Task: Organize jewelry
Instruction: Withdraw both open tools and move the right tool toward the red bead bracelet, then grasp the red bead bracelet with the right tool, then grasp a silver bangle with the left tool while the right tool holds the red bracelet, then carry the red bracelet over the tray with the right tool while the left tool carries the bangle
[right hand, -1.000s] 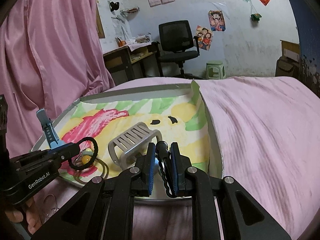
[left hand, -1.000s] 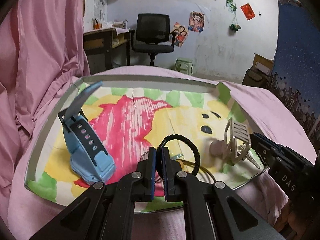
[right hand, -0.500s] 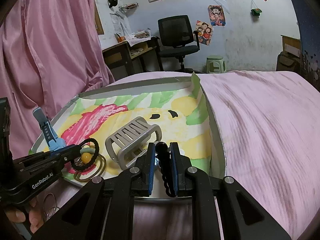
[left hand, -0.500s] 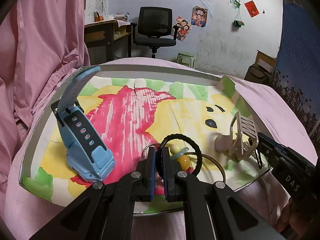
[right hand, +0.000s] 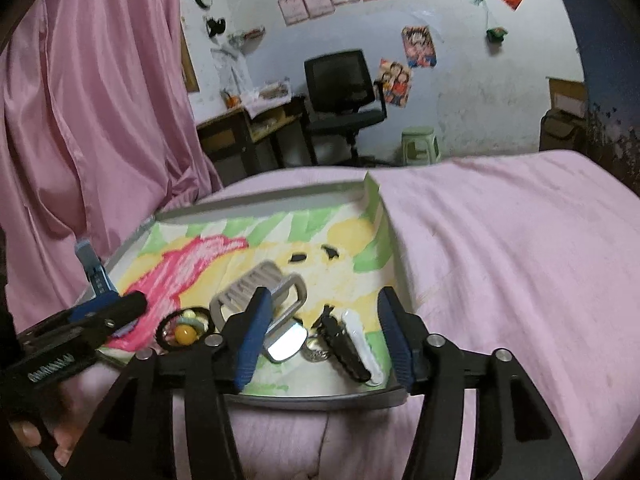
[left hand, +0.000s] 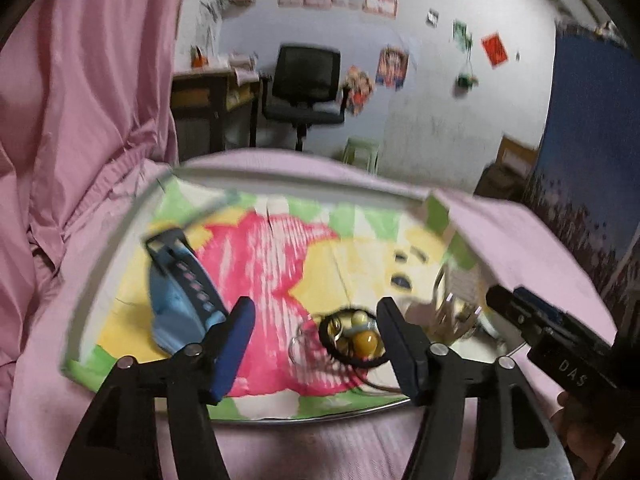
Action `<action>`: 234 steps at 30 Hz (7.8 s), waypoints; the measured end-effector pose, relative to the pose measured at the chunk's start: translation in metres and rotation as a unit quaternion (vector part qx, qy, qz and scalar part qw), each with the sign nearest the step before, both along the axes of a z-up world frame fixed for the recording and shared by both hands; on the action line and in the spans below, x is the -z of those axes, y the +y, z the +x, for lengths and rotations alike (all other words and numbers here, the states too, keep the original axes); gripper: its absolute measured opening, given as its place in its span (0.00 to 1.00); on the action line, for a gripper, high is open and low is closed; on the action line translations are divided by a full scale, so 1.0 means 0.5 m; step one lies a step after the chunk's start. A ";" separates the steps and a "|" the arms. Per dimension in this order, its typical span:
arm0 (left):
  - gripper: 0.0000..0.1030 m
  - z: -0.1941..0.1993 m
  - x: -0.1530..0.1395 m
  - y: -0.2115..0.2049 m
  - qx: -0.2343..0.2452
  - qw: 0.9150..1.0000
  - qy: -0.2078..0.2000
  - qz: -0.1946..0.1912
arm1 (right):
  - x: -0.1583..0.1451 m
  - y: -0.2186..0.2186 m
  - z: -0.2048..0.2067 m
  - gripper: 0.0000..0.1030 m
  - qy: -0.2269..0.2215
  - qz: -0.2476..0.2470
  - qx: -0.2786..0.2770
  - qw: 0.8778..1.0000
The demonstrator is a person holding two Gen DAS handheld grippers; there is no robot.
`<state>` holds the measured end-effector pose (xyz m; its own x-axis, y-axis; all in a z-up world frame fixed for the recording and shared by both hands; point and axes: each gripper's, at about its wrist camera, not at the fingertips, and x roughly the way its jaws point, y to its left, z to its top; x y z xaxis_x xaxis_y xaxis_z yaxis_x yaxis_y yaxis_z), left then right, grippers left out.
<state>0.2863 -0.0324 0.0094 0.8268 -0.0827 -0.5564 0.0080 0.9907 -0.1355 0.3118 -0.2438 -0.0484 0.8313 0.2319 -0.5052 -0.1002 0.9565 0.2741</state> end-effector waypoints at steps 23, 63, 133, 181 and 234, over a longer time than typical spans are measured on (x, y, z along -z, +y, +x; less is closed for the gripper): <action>0.99 -0.233 -0.109 0.027 -0.036 0.989 -0.144 -0.019 | -0.181 -0.042 -0.275 0.99 -0.195 -0.017 0.021 0.980; 0.99 -0.274 0.045 0.009 0.047 0.997 0.050 0.035 | 0.018 -0.033 -0.332 0.98 0.078 -0.059 -0.043 0.994; 0.08 -0.144 0.082 0.020 0.099 0.988 0.118 -0.008 | 0.056 0.038 -0.285 0.18 0.118 -0.020 -0.114 0.986; 0.03 -0.193 0.027 -0.029 0.145 0.986 0.033 0.074 | 0.010 0.043 -0.225 0.17 0.044 0.013 -0.119 0.992; 0.03 0.027 -0.033 -0.039 0.038 0.994 -0.080 0.057 | -0.079 0.052 -0.006 0.17 -0.126 -0.007 -0.081 0.989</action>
<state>0.2997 -0.0517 0.0257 0.8997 -0.0923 -0.4266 0.0956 0.9953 -0.0138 0.3086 -0.2177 -0.0090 0.8835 0.3665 -0.2917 -0.3158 0.9260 0.2069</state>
